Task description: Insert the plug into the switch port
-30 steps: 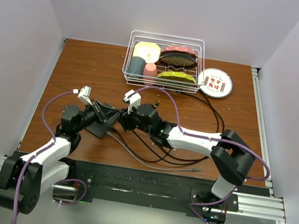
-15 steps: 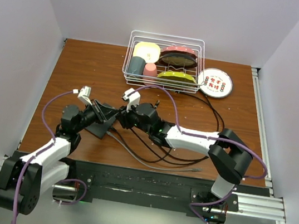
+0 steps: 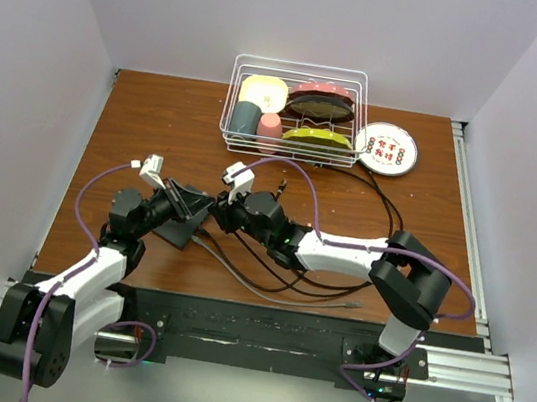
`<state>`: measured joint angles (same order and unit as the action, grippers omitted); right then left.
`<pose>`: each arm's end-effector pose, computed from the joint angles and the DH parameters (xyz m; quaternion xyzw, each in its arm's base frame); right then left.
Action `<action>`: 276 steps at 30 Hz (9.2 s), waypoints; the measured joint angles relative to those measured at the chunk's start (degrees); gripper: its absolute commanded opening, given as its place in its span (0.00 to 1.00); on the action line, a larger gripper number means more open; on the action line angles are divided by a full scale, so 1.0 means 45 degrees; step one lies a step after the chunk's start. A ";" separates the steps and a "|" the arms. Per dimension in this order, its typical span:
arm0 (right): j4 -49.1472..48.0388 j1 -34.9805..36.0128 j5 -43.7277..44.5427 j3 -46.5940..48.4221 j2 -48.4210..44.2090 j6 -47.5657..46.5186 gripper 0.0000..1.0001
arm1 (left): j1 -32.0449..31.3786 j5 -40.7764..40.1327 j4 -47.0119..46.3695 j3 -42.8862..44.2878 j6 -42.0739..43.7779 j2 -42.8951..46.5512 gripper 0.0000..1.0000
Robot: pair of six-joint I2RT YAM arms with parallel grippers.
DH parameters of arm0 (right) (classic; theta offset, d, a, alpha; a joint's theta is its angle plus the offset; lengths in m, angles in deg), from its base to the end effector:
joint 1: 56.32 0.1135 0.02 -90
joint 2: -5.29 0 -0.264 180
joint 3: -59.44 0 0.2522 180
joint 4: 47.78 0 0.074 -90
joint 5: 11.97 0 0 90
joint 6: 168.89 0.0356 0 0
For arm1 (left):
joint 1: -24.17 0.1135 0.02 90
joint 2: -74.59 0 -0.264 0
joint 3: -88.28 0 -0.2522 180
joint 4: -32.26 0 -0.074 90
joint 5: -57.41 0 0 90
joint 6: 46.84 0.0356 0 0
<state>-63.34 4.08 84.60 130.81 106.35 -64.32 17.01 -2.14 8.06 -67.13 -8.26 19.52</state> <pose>0.1990 0.3421 0.2210 -0.2741 0.7390 0.3376 0.5145 0.1865 -0.0416 0.1906 -0.1084 0.7317 -0.4856 0.4659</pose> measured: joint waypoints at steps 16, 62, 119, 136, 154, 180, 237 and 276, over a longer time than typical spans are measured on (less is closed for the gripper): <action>-0.0457 0.0068 0.0316 -0.0413 -0.0437 0.0000 0.26 | -0.0034 0.0087 -0.0097 0.0000 -0.0087 -0.0024 0.00; 0.3016 -0.0539 -0.1103 0.0306 -0.0413 -0.2671 0.00 | 0.1307 -0.3881 0.5309 0.3400 0.4017 -0.3361 0.72; 0.5124 -0.0549 -0.2477 0.2011 0.2555 -0.1710 0.00 | 0.1336 -0.3589 0.4138 0.2637 0.4590 -0.5071 0.63; 0.4979 -0.0398 -0.2633 0.2069 0.2725 -0.1496 0.00 | 0.1336 -0.3589 0.4075 0.2637 0.4590 -0.5192 0.63; 0.5115 -0.0340 -0.2011 0.2424 0.2943 -0.1229 0.00 | 0.1379 -0.3740 0.4017 0.2637 0.4677 -0.5217 0.62; 0.5464 -0.0160 -0.1370 0.2773 0.3109 -0.1239 0.00 | 0.1418 -0.3701 0.3925 0.2637 0.4682 -0.5241 0.67; 0.5382 0.0112 -0.0311 0.2715 0.2793 -0.1253 0.00 | 0.1423 -0.3682 0.3774 0.2642 0.4692 -0.5387 0.67; 0.4459 0.0126 -0.0597 0.2545 0.3269 -0.2414 0.00 | 0.1467 -0.3104 0.3288 0.2807 0.5406 -0.5965 0.60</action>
<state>-43.27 4.65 81.91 142.26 121.06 -75.19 23.61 -16.10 22.86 -54.49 16.07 -7.32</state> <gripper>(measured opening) 0.052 0.616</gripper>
